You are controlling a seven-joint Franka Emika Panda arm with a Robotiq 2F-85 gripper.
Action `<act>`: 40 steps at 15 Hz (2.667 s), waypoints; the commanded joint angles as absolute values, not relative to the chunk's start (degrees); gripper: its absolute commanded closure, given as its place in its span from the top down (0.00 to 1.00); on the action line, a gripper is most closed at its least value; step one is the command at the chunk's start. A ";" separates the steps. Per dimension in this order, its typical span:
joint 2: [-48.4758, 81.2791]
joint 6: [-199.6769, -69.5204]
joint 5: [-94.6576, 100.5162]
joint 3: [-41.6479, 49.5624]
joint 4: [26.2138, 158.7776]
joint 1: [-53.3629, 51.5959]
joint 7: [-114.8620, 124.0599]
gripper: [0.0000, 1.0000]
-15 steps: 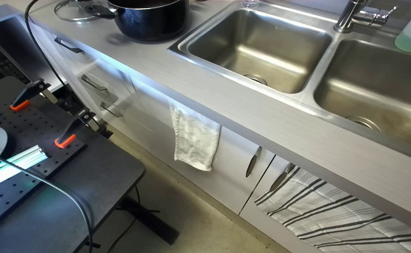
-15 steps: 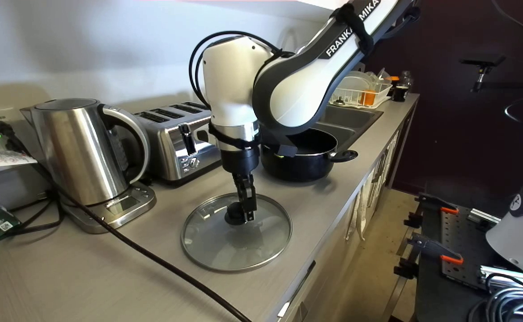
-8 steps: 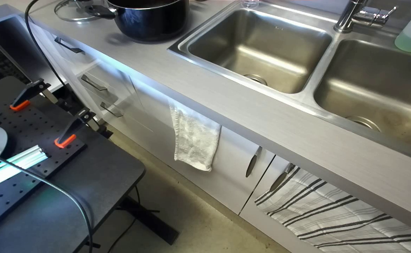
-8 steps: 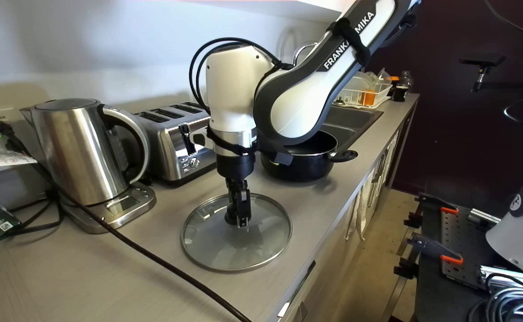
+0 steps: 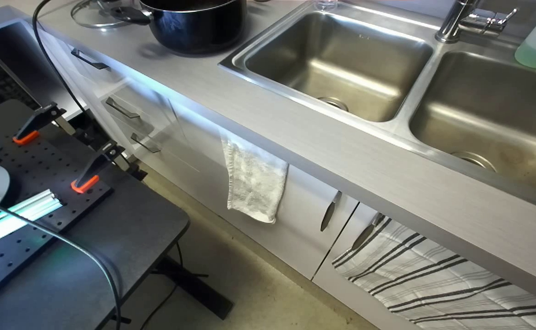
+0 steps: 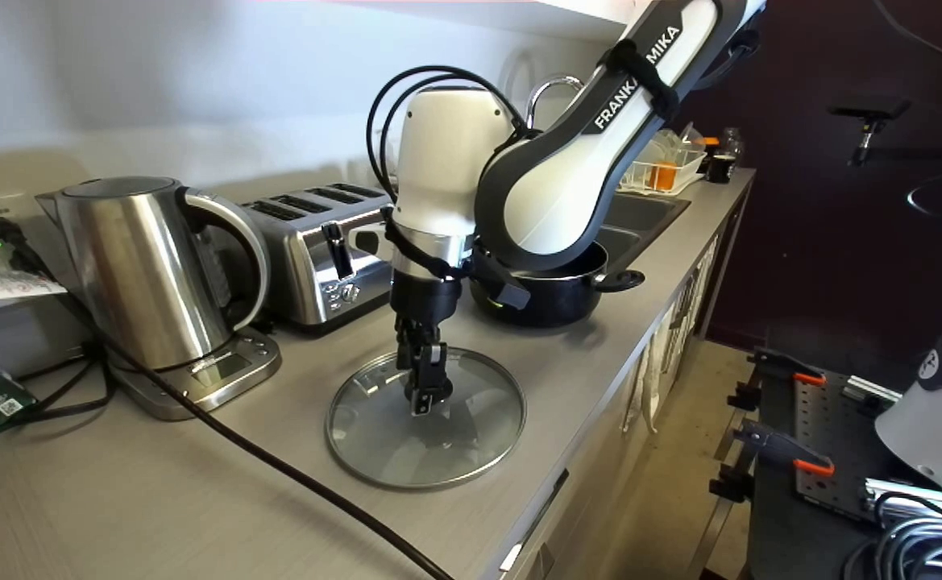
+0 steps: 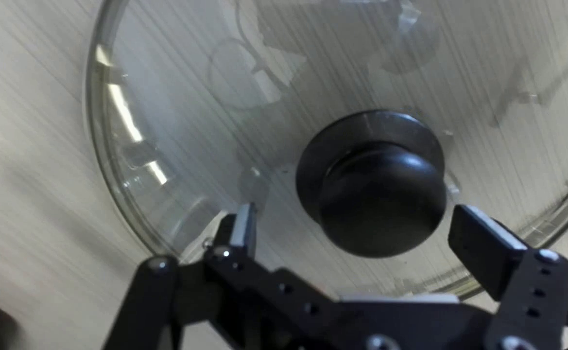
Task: Put the glass lid on the black pot
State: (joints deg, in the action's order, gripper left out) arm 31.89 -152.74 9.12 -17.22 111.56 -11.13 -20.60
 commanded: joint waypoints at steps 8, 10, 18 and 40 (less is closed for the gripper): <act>27.14 -160.21 0.29 -26.62 120.42 -1.04 -31.24 1.00; 27.30 -159.41 0.17 -26.78 120.32 -0.76 -31.52 1.00; 27.76 -159.50 1.49 -25.33 120.80 -1.73 -30.59 0.72; 18.53 -160.28 -3.38 -31.51 126.63 0.83 -33.86 0.25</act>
State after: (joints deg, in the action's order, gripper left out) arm 24.06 -158.70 0.23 -29.05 122.72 -0.95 -31.18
